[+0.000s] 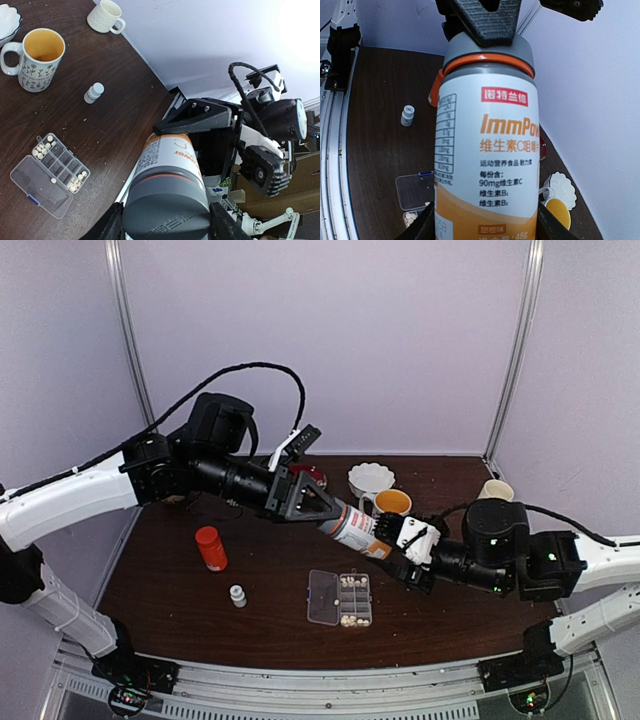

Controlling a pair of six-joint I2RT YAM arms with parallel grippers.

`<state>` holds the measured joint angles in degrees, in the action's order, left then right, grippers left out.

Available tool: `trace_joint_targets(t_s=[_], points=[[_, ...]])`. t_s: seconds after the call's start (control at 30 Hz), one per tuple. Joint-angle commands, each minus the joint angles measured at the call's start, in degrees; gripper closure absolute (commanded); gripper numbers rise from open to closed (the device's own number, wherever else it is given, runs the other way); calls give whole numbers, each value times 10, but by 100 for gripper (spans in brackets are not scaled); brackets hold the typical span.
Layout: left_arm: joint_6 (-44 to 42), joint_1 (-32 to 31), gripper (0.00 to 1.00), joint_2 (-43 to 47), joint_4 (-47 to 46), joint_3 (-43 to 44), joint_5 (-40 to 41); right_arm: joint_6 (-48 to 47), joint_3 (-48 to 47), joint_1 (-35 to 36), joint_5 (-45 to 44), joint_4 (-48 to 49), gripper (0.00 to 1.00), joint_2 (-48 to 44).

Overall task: Sort the pills into containers
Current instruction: Place the lid of the pill bottle on the pill bottle, then screw the lid of the pill bottle onto the pill bottle.

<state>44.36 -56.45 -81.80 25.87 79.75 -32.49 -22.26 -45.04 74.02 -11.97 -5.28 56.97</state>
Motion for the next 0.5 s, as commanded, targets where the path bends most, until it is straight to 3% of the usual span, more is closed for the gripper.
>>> trace_joint_targets(t_s=[0.0,0.1,0.2,0.47], points=[[51,-7,56,-13,-9,13,3,-94,-34,40,-110,4,100,31],[86,-10,56,-7,-53,-10,-2,-100,-36,50,-138,35,100,42],[90,-12,56,-1,-105,-33,-18,-66,-34,47,-82,65,100,24],[-79,-15,59,5,-130,-45,-62,93,-49,-39,232,36,100,-24]])
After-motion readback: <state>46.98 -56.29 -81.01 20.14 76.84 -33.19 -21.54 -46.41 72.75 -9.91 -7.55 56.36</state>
